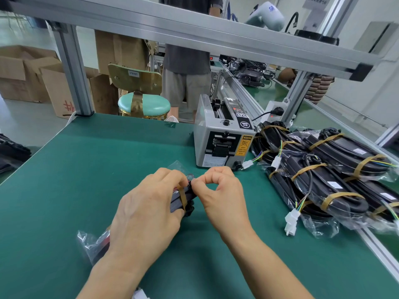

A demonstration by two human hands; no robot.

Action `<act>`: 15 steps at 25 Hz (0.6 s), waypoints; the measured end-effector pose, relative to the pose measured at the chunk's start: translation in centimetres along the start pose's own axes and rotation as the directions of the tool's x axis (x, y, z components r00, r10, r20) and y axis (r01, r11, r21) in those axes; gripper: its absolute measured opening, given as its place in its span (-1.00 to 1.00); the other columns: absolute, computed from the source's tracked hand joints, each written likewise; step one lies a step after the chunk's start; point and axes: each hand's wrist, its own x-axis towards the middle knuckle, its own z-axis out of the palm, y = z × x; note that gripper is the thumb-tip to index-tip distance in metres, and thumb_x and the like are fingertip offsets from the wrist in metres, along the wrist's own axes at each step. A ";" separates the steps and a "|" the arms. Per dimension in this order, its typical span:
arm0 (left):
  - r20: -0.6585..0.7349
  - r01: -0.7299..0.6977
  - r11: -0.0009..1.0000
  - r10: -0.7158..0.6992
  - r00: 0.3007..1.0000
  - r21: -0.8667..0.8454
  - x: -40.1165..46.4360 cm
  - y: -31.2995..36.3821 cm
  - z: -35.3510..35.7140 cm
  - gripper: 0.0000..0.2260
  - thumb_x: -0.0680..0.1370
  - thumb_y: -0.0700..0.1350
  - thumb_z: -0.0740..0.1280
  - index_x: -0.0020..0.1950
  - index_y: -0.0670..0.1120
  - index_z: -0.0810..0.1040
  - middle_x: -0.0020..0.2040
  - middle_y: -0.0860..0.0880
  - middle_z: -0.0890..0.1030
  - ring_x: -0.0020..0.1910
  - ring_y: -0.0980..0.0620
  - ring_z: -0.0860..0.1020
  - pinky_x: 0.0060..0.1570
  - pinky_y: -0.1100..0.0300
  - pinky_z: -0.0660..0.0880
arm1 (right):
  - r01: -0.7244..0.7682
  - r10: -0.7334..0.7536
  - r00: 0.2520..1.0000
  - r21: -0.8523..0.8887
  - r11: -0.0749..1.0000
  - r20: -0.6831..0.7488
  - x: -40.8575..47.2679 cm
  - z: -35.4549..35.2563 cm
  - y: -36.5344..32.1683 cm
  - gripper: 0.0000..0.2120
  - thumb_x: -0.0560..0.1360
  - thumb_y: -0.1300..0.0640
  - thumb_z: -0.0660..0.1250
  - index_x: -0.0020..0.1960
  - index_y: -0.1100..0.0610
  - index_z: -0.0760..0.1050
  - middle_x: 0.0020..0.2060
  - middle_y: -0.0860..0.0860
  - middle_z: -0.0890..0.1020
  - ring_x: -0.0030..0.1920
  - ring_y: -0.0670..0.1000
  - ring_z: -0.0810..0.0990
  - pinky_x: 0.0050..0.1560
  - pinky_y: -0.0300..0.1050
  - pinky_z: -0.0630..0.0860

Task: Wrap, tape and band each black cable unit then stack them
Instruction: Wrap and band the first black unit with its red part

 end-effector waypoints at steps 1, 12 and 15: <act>0.003 0.000 1.000 0.000 1.000 -0.002 0.0 0.0 0.0 -0.62 0.24 -0.15 0.52 -0.10 0.16 0.45 -0.14 0.22 0.51 -0.21 0.16 0.30 -0.35 0.45 0.21 | 0.002 -0.002 1.000 -0.017 1.000 -0.009 -0.1 0.0 -0.2 -0.81 0.42 0.15 0.39 -0.37 0.06 0.57 -0.14 -0.14 0.48 -0.01 -0.16 0.49 0.22 -0.09 0.37; 0.011 0.005 1.000 -0.005 1.000 -0.006 0.0 0.0 -0.1 -0.65 0.26 -0.13 0.51 -0.11 0.15 0.45 -0.15 0.20 0.51 -0.17 0.13 0.36 -0.33 0.43 0.24 | -0.149 0.151 0.988 0.117 0.982 -0.009 0.2 -0.1 -0.1 -0.86 0.40 0.18 0.40 -0.19 -0.03 0.49 -0.13 -0.13 0.48 -0.07 -0.15 0.47 0.03 -0.28 0.40; 0.012 0.033 0.999 -0.033 0.999 -0.015 0.0 -0.1 -0.1 -0.64 0.26 -0.12 0.52 -0.10 0.16 0.44 -0.16 0.20 0.51 -0.23 0.12 0.38 -0.30 0.45 0.24 | -0.284 0.277 0.958 0.379 0.881 0.075 0.7 -0.5 0.7 -0.83 0.47 0.25 0.33 -0.05 0.01 0.48 -0.15 -0.10 0.51 -0.19 -0.18 0.46 -0.23 -0.43 0.36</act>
